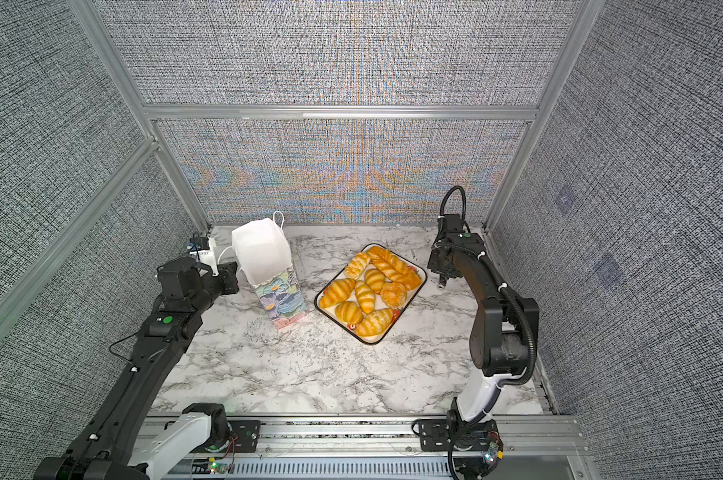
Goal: Place the fake bread into the paper bag
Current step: 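Lift the tongs with the right gripper and move them over the bread tray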
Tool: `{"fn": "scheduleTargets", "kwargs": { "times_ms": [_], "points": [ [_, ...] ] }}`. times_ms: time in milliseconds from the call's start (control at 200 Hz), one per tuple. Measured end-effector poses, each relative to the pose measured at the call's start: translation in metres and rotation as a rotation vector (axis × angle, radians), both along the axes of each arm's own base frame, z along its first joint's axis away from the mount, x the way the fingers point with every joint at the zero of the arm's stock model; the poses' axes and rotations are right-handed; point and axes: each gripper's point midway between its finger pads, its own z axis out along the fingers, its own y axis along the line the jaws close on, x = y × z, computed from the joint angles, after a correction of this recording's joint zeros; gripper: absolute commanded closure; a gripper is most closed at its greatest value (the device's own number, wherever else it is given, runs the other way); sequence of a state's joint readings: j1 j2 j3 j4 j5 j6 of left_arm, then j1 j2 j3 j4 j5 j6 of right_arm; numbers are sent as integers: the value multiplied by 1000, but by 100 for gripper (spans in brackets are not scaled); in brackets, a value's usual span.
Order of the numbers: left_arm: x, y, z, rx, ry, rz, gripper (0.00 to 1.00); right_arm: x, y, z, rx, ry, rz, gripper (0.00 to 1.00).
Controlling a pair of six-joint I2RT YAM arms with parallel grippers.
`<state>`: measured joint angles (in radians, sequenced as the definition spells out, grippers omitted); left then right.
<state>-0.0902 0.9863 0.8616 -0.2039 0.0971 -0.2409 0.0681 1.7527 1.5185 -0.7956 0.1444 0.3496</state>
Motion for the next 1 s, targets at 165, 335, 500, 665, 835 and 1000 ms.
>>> {"fn": "scheduleTargets", "kwargs": {
  "times_ms": [165, 335, 500, 665, 835, 1000],
  "points": [
    [1, -1, -2, -1, 5, -5, 85, -10, 35, 17, 39, -8, 112, 68],
    [1, -2, -2, -2, 6, -7, 85, -15, 73, 27, 60, -4, 233, 68],
    [1, -2, -2, -3, 6, -8, 85, -28, 107, 23, 56, 35, 336, 68],
    [1, -2, -2, -3, 6, -8, 85, -49, 118, 17, 40, 80, 372, 66],
    [2, -2, -4, -2, 13, -8, 85, -75, 114, 22, 28, 98, 370, 61],
    [2, -2, -6, -2, 19, -8, 85, -98, 107, 22, 33, 109, 352, 55]
  ]
}}
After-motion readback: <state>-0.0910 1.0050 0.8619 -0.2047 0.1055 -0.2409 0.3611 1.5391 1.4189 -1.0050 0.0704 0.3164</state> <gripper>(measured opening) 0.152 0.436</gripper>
